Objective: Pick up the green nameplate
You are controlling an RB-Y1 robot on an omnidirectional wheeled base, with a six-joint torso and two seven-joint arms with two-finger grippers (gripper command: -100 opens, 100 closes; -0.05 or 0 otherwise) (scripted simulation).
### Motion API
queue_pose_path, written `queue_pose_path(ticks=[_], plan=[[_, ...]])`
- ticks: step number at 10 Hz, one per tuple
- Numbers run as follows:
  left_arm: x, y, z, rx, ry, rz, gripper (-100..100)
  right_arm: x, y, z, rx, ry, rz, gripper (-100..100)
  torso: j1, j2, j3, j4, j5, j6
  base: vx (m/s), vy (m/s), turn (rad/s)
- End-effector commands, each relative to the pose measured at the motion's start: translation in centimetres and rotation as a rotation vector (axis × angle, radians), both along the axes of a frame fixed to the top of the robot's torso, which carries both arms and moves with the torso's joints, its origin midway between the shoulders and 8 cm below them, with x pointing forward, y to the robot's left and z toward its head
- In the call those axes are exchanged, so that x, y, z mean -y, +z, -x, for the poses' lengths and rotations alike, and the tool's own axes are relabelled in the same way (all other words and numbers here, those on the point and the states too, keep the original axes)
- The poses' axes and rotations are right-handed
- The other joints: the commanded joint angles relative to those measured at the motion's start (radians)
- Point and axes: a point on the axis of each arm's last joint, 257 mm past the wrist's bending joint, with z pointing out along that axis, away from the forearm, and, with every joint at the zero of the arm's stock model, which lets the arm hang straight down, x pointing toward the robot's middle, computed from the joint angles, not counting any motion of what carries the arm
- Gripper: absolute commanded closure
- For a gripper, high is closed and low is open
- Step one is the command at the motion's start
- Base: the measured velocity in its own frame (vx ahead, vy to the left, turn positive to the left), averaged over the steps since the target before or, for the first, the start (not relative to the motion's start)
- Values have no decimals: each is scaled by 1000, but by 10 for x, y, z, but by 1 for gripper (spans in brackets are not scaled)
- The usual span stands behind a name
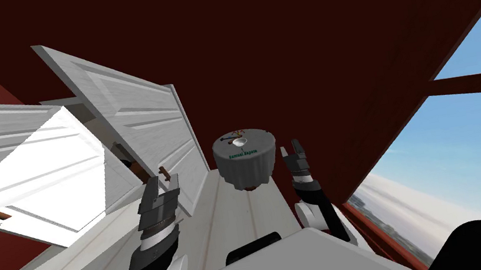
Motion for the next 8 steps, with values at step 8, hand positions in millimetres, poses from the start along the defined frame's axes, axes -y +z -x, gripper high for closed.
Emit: queue_pose_path(ticks=[8], plan=[[0, 0, 0, 0, 0, 0, 0, 4, -53, -11, -188, -8, 340, -100, -1, -1, -1, 0, 0, 0, 18, -10, -54]])
